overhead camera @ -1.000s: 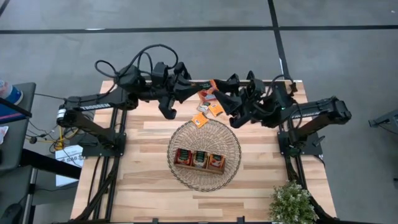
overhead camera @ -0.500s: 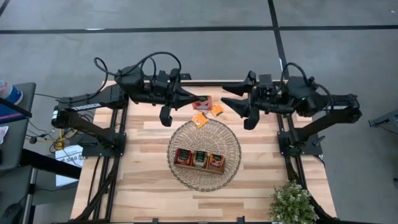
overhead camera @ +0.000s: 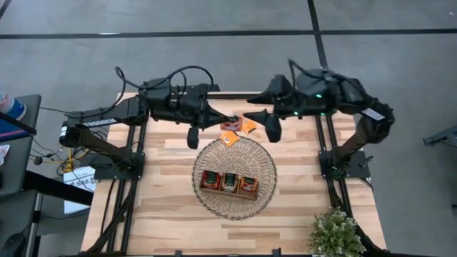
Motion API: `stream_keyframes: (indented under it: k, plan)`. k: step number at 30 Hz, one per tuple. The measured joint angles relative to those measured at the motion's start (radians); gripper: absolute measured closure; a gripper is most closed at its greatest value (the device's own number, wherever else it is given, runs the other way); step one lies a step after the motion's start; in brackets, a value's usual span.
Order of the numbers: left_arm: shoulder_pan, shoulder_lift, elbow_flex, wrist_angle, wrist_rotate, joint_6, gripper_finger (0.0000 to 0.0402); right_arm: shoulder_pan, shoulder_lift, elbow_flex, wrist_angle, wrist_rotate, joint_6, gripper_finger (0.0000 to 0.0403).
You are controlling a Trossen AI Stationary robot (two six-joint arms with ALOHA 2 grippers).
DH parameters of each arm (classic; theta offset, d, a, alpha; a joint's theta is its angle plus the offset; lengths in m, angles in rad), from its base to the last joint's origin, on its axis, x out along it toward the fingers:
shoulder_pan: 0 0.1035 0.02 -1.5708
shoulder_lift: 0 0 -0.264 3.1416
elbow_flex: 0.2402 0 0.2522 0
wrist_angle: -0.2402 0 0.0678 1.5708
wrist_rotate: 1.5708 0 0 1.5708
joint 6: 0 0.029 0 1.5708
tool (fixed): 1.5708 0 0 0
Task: Pick & Place Tea
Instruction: Put the orange tea bag into the right section of the wooden organizer
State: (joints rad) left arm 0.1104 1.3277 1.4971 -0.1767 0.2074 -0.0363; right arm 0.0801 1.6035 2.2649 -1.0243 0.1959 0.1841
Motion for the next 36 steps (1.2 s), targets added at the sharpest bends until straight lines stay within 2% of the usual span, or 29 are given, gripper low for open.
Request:
stream_keyframes:
  k: [3,7,19,32,36]
  plan:
    - [0.0,0.0,0.0,-0.024,-0.003,0.004,0.0401,-0.013,0.076,0.093,-0.081,-0.017,-0.004,0.0182]
    - [0.0,0.0,0.0,-0.059,-0.012,0.025,0.0401,-0.035,0.103,0.067,-0.088,-0.089,0.008,0.0182]
    - [0.0,0.0,0.0,-0.094,-0.014,0.033,0.0401,-0.036,0.154,0.078,-0.105,-0.118,0.018,0.019]
    - [0.0,0.0,0.0,-0.109,-0.021,0.047,0.0401,-0.036,0.151,0.077,-0.161,-0.122,0.052,0.0293]
    - [0.0,0.0,0.0,-0.109,-0.021,0.047,0.0401,-0.037,0.151,0.077,-0.169,-0.122,0.052,0.0342]
